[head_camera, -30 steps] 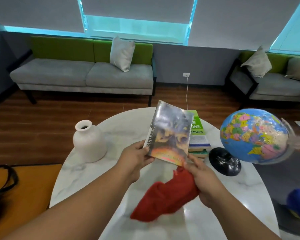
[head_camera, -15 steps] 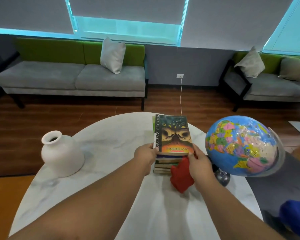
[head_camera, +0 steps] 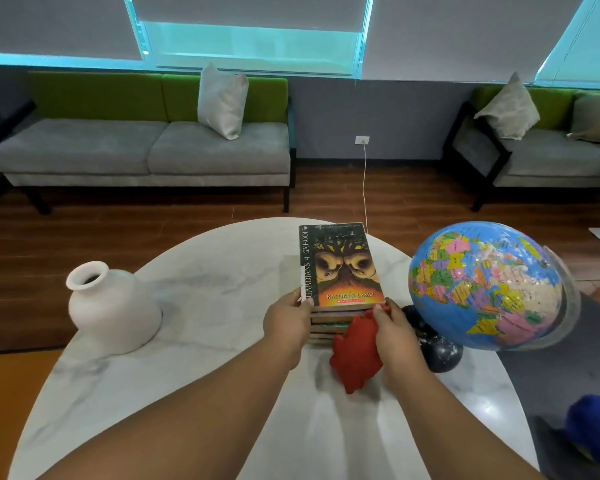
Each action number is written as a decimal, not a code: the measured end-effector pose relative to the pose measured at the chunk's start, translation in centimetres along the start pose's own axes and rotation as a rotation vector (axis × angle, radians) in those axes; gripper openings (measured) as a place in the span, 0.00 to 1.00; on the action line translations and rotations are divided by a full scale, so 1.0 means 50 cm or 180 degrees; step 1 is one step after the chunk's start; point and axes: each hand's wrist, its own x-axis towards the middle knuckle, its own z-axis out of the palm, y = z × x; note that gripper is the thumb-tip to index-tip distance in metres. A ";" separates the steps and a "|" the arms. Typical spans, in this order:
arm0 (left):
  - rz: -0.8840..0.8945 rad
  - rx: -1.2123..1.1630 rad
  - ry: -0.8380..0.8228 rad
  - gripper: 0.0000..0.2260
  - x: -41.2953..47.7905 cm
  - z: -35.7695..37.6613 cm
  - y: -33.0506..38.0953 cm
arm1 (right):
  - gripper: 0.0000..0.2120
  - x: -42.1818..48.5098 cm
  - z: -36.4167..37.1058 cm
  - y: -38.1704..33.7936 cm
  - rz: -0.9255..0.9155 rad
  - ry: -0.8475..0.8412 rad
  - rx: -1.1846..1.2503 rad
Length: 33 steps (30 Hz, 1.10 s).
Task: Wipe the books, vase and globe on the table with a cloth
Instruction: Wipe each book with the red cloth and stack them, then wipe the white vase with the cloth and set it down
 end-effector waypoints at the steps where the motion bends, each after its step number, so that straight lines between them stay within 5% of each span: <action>1: -0.0017 0.0015 -0.0003 0.13 0.003 -0.002 0.001 | 0.19 -0.001 0.000 0.003 0.0035 -0.0024 0.0088; 19: 0.0171 0.0528 0.0043 0.13 0.002 -0.011 -0.006 | 0.16 -0.038 -0.002 0.021 -0.0011 -0.0049 0.0222; 24: 0.0136 0.0696 -0.0005 0.21 -0.023 -0.042 0.012 | 0.19 -0.072 0.011 0.028 0.0077 0.0614 0.0570; 30: 0.1840 0.2214 0.0893 0.16 -0.019 -0.283 0.058 | 0.11 -0.149 0.047 0.056 0.0413 0.0204 0.1046; 33: 0.1635 0.3331 0.1359 0.20 0.022 -0.445 0.091 | 0.08 -0.176 0.061 0.063 0.0456 -0.0183 0.0956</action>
